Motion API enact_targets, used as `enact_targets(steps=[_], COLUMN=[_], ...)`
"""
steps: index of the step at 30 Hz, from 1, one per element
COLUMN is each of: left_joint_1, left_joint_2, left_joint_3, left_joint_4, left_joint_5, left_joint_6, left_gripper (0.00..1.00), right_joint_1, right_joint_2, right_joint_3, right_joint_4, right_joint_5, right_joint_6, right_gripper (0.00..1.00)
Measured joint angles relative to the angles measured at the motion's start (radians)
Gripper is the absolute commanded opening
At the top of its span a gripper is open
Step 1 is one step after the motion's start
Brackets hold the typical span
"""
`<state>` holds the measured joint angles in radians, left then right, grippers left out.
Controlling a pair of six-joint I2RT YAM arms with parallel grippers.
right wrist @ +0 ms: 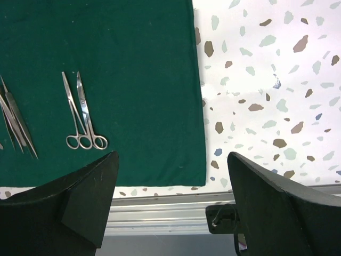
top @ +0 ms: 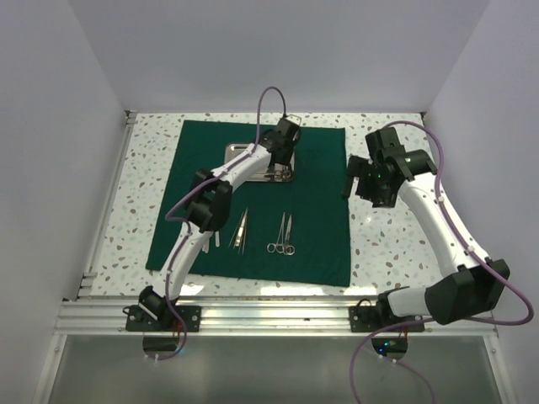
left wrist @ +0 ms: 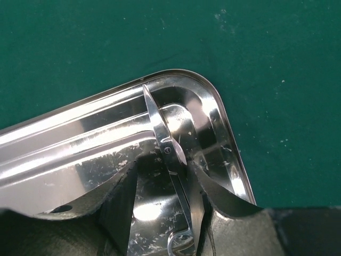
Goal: Open and lay out the surgical kit
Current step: Pick up the medical item from the container.
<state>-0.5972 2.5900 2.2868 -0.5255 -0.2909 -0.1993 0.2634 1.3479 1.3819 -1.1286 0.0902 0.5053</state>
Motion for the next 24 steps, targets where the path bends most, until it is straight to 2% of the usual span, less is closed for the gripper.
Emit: enact_targets(steps=[3,9,18,24], left_joint_1=[0.018,0.029,0.033,0.035], left_joint_2=[0.004,0.015,0.029,0.029], left_joint_3=[0.001,0.013,0.031,0.033], left_joint_4=[0.01,0.03,0.04,0.038], left_joint_5=[0.022,0.054,0.086,0.095], left_joint_6=[-0.001,0.001,0.0,0.0], left_gripper=[0.42,0.28,0.0,0.0], right_joint_1=[-0.002,-0.003,-0.013,-0.017], right_joint_2=[0.015,0.045,0.055,0.055], right_joint_3=[0.0,0.011,0.011,0.011], right_joint_4=[0.002,0.011,0.015,0.019], right_joint_5=[-0.003,-0.004,-0.007,-0.015], right_joint_6=[-0.003,-0.011,-0.016,-0.016], right_gripper=[0.87,0.87,0.87,0.87])
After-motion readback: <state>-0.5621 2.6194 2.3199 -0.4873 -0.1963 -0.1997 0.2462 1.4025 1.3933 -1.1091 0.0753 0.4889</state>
